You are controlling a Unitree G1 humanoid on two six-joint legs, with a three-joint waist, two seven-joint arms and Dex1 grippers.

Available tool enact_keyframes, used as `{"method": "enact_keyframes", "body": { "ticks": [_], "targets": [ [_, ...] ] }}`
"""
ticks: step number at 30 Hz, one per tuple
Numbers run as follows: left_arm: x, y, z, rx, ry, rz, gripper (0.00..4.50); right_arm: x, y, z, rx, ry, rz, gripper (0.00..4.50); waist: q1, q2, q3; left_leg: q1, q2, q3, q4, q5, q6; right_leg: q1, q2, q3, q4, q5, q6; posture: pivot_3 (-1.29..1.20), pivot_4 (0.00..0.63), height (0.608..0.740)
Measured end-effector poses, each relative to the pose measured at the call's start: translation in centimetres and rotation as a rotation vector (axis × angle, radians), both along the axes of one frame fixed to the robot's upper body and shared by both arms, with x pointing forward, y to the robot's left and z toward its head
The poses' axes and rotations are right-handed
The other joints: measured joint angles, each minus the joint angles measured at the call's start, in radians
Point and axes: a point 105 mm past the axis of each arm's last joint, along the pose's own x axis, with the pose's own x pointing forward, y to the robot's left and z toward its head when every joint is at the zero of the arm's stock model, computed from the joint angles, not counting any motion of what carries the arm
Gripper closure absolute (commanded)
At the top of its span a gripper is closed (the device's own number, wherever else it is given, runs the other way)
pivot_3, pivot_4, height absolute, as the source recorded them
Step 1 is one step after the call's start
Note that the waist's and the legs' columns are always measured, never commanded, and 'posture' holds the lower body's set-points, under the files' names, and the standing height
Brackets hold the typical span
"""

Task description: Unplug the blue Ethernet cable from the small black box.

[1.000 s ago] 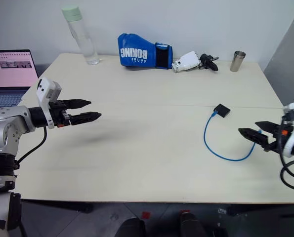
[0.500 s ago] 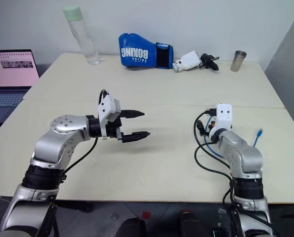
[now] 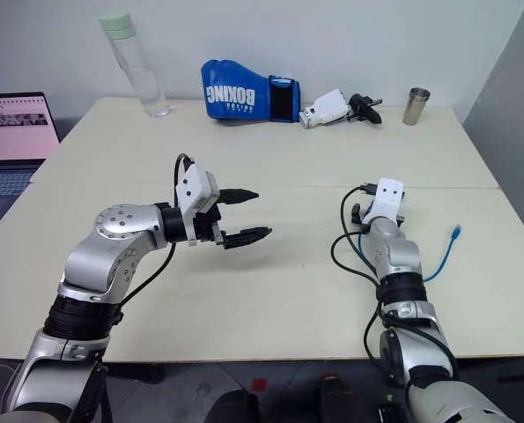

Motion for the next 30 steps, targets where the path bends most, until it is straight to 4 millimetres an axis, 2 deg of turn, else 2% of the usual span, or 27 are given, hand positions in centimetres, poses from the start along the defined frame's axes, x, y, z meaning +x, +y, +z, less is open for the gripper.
{"method": "enact_keyframes", "body": {
  "ticks": [3,10,18,21,23,26,30],
  "targets": [
    [0.1,0.1,0.0,-0.002,0.0,0.009,0.05,0.5,0.0,0.0,0.016,-0.009,-0.016,0.0,-0.001,0.0,0.0,0.0,0.0,0.0,0.0,0.0,0.0,0.0,0.0,0.0,0.0,0.0,0.0,0.0,0.15,0.74],
    [0.2,0.3,0.0,0.002,0.005,0.03,0.0,1.2,-0.7,-0.2,0.047,-0.025,-0.059,1.67,-0.003,0.0,0.0,0.001,0.0,0.0,0.0,0.0,0.0,0.001,0.0,0.0,0.001,0.0,0.0,0.0,0.15,0.74],
    [0.4,0.5,0.2,-0.001,-0.004,0.049,0.0,1.2,-1.5,-0.4,0.05,-0.041,-0.082,3.31,-0.007,0.0,0.0,0.001,0.0,0.0,0.0,0.0,0.0,0.001,0.0,0.0,0.001,0.0,0.0,0.0,0.15,0.74],
    [0.5,0.4,0.4,-0.004,-0.01,0.05,0.0,1.2,-1.9,-0.5,0.041,-0.04,-0.09,4.21,-0.008,0.0,0.0,0.001,0.0,0.0,0.0,0.0,-0.001,0.001,0.0,0.0,0.001,0.0,0.0,0.0,0.15,0.74],
    [0.5,0.4,0.5,-0.006,-0.012,0.049,0.0,1.2,-2.0,-0.5,0.027,-0.04,-0.085,4.39,-0.009,0.0,0.0,0.001,0.0,0.0,0.0,0.0,-0.001,0.001,0.0,0.0,0.001,0.0,0.0,0.0,0.15,0.74],
    [0.5,0.3,0.4,-0.01,-0.01,0.048,0.0,1.0,-2.1,-0.5,-0.038,-0.056,-0.015,4.39,-0.008,0.0,0.0,0.001,0.0,0.0,0.0,0.0,-0.001,0.0,0.0,0.0,0.001,0.0,0.0,0.0,0.15,0.74],
    [0.7,0.3,0.6,-0.019,-0.008,0.05,0.0,-0.3,-1.3,0.4,-0.178,-0.119,0.221,4.39,-0.006,0.002,0.001,0.0,0.0,-0.002,-0.001,0.001,-0.001,0.0,0.0,0.001,0.0,0.0,0.0,0.0,0.15,0.74]
  ]
}}
